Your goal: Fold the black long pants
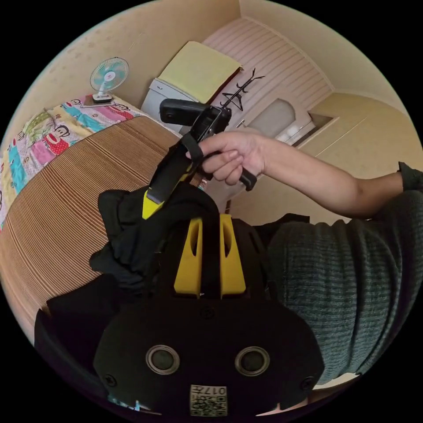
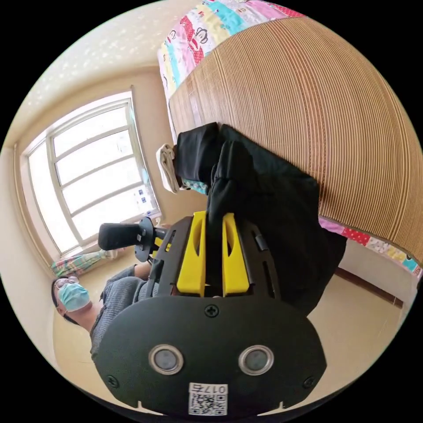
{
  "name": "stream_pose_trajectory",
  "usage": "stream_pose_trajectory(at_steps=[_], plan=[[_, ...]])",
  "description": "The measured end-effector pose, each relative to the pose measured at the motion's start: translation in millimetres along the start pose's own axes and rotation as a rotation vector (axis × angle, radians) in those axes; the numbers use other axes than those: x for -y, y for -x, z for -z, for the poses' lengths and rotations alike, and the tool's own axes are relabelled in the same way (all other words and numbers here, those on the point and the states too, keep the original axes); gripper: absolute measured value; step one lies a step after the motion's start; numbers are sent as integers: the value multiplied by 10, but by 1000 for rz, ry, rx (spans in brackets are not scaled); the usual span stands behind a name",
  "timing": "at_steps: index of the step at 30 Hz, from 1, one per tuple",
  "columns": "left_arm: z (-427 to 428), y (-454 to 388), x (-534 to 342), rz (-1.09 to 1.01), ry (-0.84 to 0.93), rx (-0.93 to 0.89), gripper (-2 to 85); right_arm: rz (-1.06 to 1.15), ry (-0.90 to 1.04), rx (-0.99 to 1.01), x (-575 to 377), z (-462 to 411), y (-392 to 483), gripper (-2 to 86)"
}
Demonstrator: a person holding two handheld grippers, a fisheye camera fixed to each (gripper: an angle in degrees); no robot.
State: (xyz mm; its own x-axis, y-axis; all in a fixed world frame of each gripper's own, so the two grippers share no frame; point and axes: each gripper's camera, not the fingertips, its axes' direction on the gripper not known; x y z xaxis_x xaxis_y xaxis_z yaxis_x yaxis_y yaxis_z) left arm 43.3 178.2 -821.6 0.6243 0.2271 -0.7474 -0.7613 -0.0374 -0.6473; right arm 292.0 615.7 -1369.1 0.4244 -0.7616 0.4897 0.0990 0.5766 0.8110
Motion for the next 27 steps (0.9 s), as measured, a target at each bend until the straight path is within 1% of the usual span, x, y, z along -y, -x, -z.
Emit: stream_pose_trajectory(at_steps=[1, 3, 4, 6, 7, 9, 10, 11, 12, 13, 14, 15, 16, 17, 21, 23, 25, 27], plan=[[34, 24, -76, 22, -35, -46, 63, 18, -27, 37, -93, -33, -6, 46], [164, 62, -177, 38, -96, -117, 64, 154, -159, 217, -515, -92, 92, 35], [284, 75, -238, 42, -137, -146, 65, 193, -196, 260, -623, -84, 139, 34], [506, 65, -328, 31, -193, -146, 63, 366, -356, 384, -1079, 38, 428, 30], [679, 56, -391, 31, -235, -125, 58, 418, -399, 404, -1204, 90, 528, 29], [989, 69, -496, 44, -323, -114, 46, 644, -612, 483, -1774, 373, 955, 26], [1252, 88, -584, 47, -411, -127, 37, 693, -664, 500, -1917, 449, 1053, 26], [1559, 112, -696, 49, -531, -149, 35, 796, -754, 528, -2205, 598, 1253, 25], [1724, 121, -758, 48, -598, -161, 35, 897, -831, 539, -2503, 747, 1465, 23], [2051, 116, -865, 33, -724, -178, 32, 940, -866, 534, -2651, 815, 1571, 23], [2369, 54, -913, 5, -810, -164, 30, 1023, -924, 507, -2946, 935, 1795, 22], [2520, -7, -913, -19, -839, -141, 29, 1093, -952, 470, -3211, 1037, 2037, 20], [2805, -182, -885, -76, -884, -77, 27, 1125, -964, 445, -3341, 1078, 2165, 20], [3057, -396, -835, -132, -928, -7, 25, 1187, -983, 377, -3592, 1138, 2443, 18], [3624, -1067, -624, -275, -1047, 105, 21, 1343, -1062, 138, -4284, 1230, 3408, 15], [3790, -1394, -494, -326, -1097, 117, 21, 1369, -1110, 80, -4465, 1284, 3740, 14], [3815, -1537, -429, -338, -1131, 121, 23, 1332, -1153, 98, -4518, 1397, 3945, 14], [3783, -1589, -389, -324, -1163, 153, 25, 1242, -1186, 123, -4419, 1594, 4053, 14]])
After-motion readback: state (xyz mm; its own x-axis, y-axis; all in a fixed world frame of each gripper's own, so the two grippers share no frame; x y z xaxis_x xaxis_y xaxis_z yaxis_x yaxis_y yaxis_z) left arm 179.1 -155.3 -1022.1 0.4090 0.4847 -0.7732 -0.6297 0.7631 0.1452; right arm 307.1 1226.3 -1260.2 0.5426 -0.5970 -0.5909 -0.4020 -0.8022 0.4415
